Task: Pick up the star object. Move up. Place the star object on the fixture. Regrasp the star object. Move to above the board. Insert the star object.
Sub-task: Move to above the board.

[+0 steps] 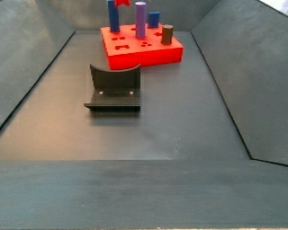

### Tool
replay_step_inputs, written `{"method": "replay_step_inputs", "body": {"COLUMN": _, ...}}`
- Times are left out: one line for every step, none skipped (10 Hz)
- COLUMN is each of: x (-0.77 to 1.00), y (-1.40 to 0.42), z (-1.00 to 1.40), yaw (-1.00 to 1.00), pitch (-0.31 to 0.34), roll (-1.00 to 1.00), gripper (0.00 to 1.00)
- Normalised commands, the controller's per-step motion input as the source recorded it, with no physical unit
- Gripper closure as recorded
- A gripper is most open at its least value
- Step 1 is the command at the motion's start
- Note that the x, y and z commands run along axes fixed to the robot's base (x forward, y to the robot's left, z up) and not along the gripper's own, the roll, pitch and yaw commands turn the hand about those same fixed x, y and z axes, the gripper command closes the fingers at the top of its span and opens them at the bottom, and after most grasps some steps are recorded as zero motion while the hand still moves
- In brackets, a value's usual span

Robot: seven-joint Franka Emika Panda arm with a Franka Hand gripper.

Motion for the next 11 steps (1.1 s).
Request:
{"method": "replay_step_inputs", "body": {"x": -0.43, "y": -1.00, "z": 0.23, "yaw": -0.14, "pitch": -0.055, "roll": -1.00, "gripper": 1.00}}
{"method": "replay_step_inputs", "body": {"x": -0.45, "y": -1.00, "z": 0.26, "yaw": -0.14, "pitch": -0.063, "roll": -1.00, "gripper": 1.00}}
{"method": "replay_step_inputs", "body": {"x": -0.47, "y": -1.00, "z": 0.25, "yaw": -0.14, "pitch": -0.063, "roll": -1.00, "gripper": 1.00}}
{"method": "replay_step_inputs", "body": {"x": -0.50, "y": -1.00, "z": 0.26, "yaw": -0.15, "pitch": -0.064, "roll": -1.00, "gripper": 1.00}}
{"method": "replay_step_inputs", "body": {"x": -0.51, "y": -1.00, "z": 0.26, "yaw": -0.16, "pitch": -0.062, "roll": -1.00, "gripper": 1.00}}
{"method": "replay_step_inputs", "body": {"x": -0.53, "y": -1.00, "z": 0.26, "yaw": -0.16, "pitch": -0.052, "roll": -1.00, "gripper": 1.00}}
{"method": "replay_step_inputs", "body": {"x": -0.55, "y": -1.00, "z": 0.27, "yaw": -0.16, "pitch": -0.046, "roll": -1.00, "gripper": 1.00}}
{"method": "replay_step_inputs", "body": {"x": -0.47, "y": -0.76, "z": 0.22, "yaw": -0.16, "pitch": -0.043, "roll": -1.00, "gripper": 1.00}}
{"method": "replay_step_inputs", "body": {"x": -0.37, "y": -0.56, "z": 0.16, "yaw": -0.16, "pitch": -0.043, "roll": -1.00, "gripper": 1.00}}
{"method": "replay_step_inputs", "body": {"x": -0.22, "y": -0.24, "z": 0.07, "yaw": -0.16, "pitch": -0.038, "roll": -1.00, "gripper": 1.00}}
{"method": "replay_step_inputs", "body": {"x": -0.16, "y": -0.12, "z": 0.04, "yaw": -0.15, "pitch": -0.039, "roll": -1.00, "gripper": 1.00}}
